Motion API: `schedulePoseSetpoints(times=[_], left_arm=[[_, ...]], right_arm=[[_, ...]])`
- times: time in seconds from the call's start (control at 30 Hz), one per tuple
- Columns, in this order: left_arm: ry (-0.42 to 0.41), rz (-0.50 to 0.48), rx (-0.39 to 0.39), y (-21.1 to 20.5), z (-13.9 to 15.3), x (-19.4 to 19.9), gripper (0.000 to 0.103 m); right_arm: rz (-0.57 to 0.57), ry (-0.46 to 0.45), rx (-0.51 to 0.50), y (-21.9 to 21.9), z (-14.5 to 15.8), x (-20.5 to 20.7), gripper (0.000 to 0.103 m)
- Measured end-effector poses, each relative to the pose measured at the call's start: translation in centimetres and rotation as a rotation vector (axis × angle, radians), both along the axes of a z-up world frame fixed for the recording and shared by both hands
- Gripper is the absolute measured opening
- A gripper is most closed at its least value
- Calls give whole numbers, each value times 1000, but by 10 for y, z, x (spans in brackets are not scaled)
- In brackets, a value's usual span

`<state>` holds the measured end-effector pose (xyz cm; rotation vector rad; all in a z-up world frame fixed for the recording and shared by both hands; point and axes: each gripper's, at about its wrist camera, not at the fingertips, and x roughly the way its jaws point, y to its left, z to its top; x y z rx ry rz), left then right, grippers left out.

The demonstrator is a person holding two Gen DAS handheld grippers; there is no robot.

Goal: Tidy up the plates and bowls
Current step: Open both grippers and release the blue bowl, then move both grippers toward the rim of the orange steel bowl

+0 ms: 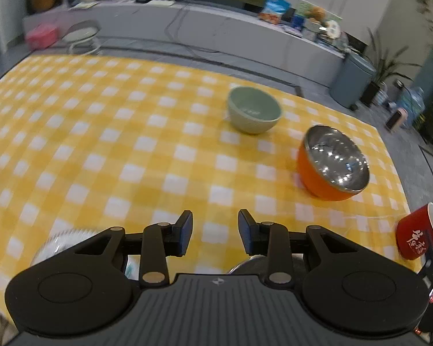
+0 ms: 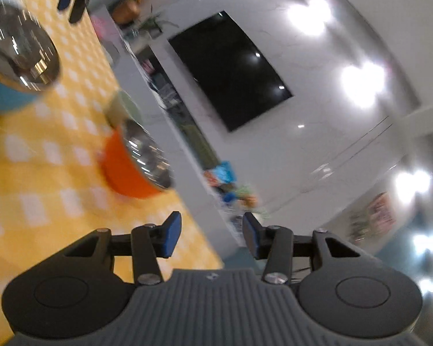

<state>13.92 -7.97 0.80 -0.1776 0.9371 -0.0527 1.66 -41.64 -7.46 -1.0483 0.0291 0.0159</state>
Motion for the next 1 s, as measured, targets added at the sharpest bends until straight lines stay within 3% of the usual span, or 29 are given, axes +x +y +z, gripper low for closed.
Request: schedulePoseSetpoints(times=[0.07, 0.13, 0.4, 0.57, 0.77, 1.0], left_arm=[[-14, -42, 8, -8, 3, 8, 43], [-33, -78, 13, -16, 7, 15, 45], [-89, -234, 5, -49, 13, 47, 56], [-96, -288, -55, -60, 6, 72, 57], [-66, -343, -75, -73, -8, 100, 57], [-34, -350, -62, -85, -29, 122, 56]], right_arm=[[-31, -15, 3, 2, 7, 10, 46], [-51, 3, 76, 6, 22, 18, 47], [-103, 233, 402, 30, 65, 77, 50], [-205, 390, 626, 31, 70, 122, 50], [-297, 543, 869, 32, 68, 163, 49], [-410, 620, 1016, 37, 63, 194, 38]])
